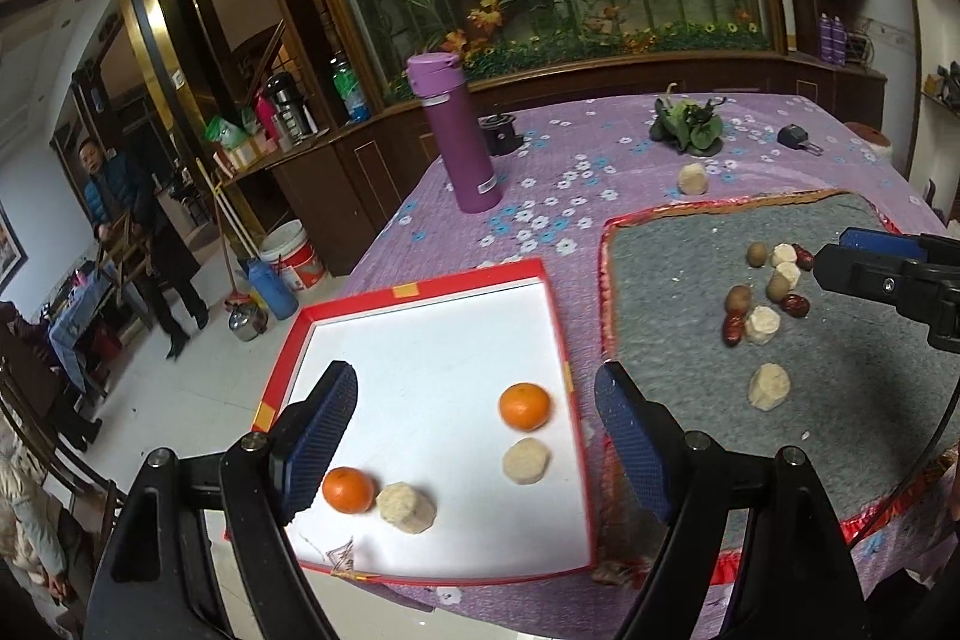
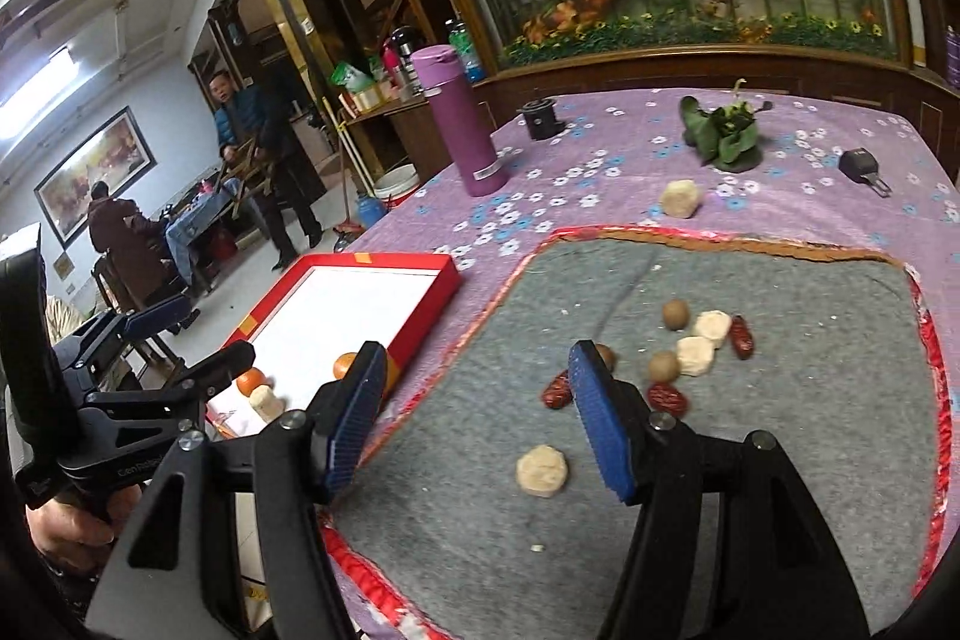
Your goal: Organize fruits
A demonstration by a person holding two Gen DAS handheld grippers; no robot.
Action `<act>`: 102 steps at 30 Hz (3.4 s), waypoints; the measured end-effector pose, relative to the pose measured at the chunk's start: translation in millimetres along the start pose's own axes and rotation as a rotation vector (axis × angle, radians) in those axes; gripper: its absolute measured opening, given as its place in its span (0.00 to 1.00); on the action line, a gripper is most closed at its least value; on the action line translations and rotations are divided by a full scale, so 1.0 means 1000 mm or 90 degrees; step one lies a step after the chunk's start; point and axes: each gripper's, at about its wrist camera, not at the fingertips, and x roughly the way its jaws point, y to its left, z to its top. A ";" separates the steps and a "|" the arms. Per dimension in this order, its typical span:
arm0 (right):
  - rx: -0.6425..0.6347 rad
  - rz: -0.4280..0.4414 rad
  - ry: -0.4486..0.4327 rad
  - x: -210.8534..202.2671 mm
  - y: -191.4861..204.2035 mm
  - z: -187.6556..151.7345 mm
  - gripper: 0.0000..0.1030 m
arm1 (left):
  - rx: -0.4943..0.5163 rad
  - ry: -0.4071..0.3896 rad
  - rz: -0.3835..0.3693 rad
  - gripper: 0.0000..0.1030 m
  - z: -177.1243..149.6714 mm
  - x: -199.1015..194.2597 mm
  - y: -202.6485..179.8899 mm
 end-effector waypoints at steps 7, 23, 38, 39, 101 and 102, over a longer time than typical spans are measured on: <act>0.017 -0.024 -0.002 -0.007 -0.032 -0.004 0.63 | 0.019 0.008 -0.011 0.79 0.006 0.006 -0.019; 0.053 -0.111 0.108 0.017 -0.100 -0.037 0.63 | 0.065 0.122 -0.269 0.79 -0.016 0.053 -0.099; 0.038 -0.212 0.163 0.074 -0.146 0.010 0.42 | 0.075 0.179 -0.353 0.50 -0.015 0.081 -0.134; 0.036 -0.207 0.168 0.077 -0.146 0.010 0.40 | 0.074 0.184 -0.359 0.49 -0.016 0.083 -0.136; -0.086 0.139 0.221 0.151 0.129 -0.040 0.39 | -0.123 0.113 -0.036 0.76 -0.061 0.080 0.073; -0.072 0.144 0.204 0.144 0.121 -0.036 0.45 | -0.121 0.109 -0.035 0.78 -0.060 0.078 0.073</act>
